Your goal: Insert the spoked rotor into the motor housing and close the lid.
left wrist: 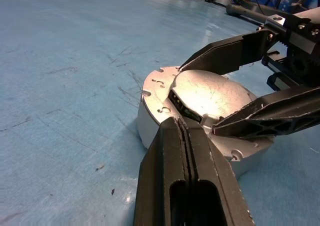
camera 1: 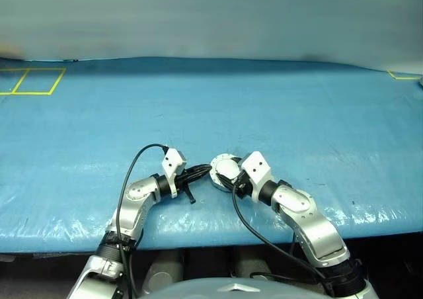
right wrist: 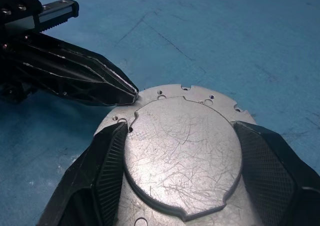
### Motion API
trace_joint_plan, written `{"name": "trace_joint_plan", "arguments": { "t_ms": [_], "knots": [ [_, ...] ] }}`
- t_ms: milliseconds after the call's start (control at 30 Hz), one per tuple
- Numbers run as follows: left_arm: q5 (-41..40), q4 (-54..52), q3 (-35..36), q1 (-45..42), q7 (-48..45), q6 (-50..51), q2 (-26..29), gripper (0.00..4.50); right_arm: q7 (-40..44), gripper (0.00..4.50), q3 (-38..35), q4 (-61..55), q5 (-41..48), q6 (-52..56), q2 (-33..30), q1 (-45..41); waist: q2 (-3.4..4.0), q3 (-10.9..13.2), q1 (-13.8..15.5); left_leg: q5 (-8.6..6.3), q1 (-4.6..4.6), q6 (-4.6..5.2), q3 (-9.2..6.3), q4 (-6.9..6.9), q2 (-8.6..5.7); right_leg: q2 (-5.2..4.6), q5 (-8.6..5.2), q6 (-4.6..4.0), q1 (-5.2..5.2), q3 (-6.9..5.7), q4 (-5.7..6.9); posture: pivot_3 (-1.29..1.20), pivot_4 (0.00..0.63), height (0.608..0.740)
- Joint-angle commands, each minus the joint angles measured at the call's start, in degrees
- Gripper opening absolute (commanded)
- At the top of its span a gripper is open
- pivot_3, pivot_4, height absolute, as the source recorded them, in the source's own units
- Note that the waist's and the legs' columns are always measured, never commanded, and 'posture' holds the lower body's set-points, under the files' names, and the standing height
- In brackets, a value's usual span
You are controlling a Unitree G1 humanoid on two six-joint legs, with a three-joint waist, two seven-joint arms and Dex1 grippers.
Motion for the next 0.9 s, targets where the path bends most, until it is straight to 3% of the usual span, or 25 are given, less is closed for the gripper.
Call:
{"name": "trace_joint_plan", "arguments": {
  "t_ms": [33,433,467,533,767,900],
  "knots": [
    [0.37,-0.57,-2.09,-0.18,-1.22,-0.47,-1.15,0.0,1.37,3.04,1.15,3.01,0.63,3.6,-0.77,1.92,0.0,0.0,0.0,0.0,0.0,0.0,0.0,0.01,0.0,0.0,0.0,0.0,0.0,0.0,0.0,0.0,0.15,0.74],
    [2.54,0.27,-3.51,0.0,-1.54,-0.52,-1.48,0.0,0.84,3.04,1.41,2.25,-0.34,3.14,-0.94,2.06,0.01,-0.03,0.06,-0.03,0.03,0.01,-0.01,0.06,-0.01,-0.02,-0.03,0.03,0.03,-0.01,-0.01,0.0,0.15,0.74],
    [2.8,0.49,-3.46,-0.04,-1.46,-0.73,-1.31,0.0,0.82,3.77,1.4,2.21,-0.32,2.8,-0.84,2.19,0.01,-0.03,0.06,-0.04,0.03,0.02,-0.01,0.06,-0.01,-0.02,-0.03,0.03,0.03,0.0,-0.01,0.0,0.15,0.74],
    [2.8,0.56,-3.26,-0.04,-1.28,-0.63,-1.24,0.0,0.47,4.4,0.89,1.61,0.4,3.01,-0.09,2.41,0.02,-0.04,0.05,-0.05,0.03,0.01,-0.01,0.05,-0.01,-0.01,-0.03,0.03,0.03,-0.01,-0.01,0.0,0.15,0.74],
    [2.54,0.14,-2.92,-0.01,-0.64,-0.23,-1.65,0.0,1.76,4.48,-4.71,-4.23,8.31,-1.13,3.76,2.2,0.05,-0.01,0.1,-0.05,0.0,0.01,-0.03,0.08,-0.01,-0.02,-0.04,0.04,0.02,0.0,-0.01,0.0,0.15,0.74],
    [2.27,-0.25,-2.72,-0.52,-0.36,0.15,-2.01,0.0,-1.84,4.48,-7.29,-4.92,5.4,-7.48,4.82,0.63,0.11,0.03,0.07,-0.05,-0.16,0.02,0.0,0.08,-0.02,-0.01,-0.02,0.06,0.02,0.02,0.02,0.0,0.15,0.74]
  ]
}}
